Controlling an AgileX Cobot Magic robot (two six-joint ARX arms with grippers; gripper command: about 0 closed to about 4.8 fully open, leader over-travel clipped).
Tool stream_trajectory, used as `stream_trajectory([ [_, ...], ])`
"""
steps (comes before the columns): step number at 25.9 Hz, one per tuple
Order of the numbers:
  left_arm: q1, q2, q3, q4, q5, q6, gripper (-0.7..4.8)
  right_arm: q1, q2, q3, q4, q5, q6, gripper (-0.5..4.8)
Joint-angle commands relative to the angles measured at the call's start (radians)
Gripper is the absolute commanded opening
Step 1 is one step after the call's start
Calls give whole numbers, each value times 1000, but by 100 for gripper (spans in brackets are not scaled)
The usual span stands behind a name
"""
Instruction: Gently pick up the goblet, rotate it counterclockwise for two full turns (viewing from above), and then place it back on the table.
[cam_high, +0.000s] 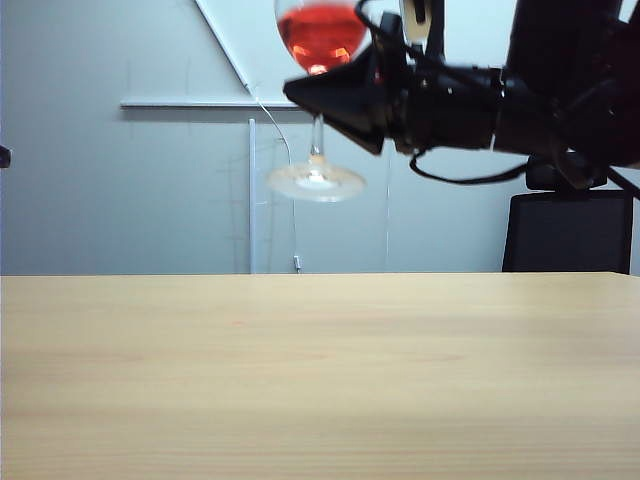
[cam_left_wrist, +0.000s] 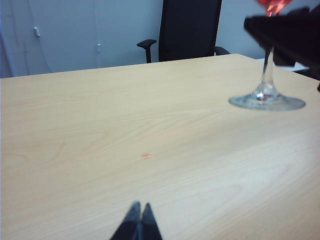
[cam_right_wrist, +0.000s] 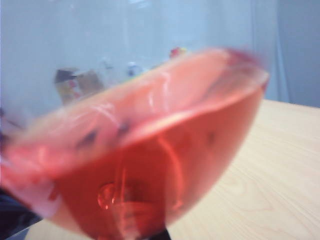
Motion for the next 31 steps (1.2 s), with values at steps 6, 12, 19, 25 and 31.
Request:
stream_trajectory([
  [6, 0, 2, 4, 6, 5, 1, -5, 2, -11, -5, 52, 172, 2, -6],
  [12, 0, 2, 4, 6, 5, 1, -5, 3, -11, -5, 52, 174, -2, -6],
  [19, 0, 2, 4, 6, 5, 1, -5, 2, -11, -6, 52, 299, -1, -6],
  [25, 0, 2, 4, 6, 5, 1, -5, 2, -11, -6, 51, 547, -24, -6],
  [31, 0, 2, 4, 6, 5, 1, -5, 3, -11, -5, 8, 734, -65, -6],
])
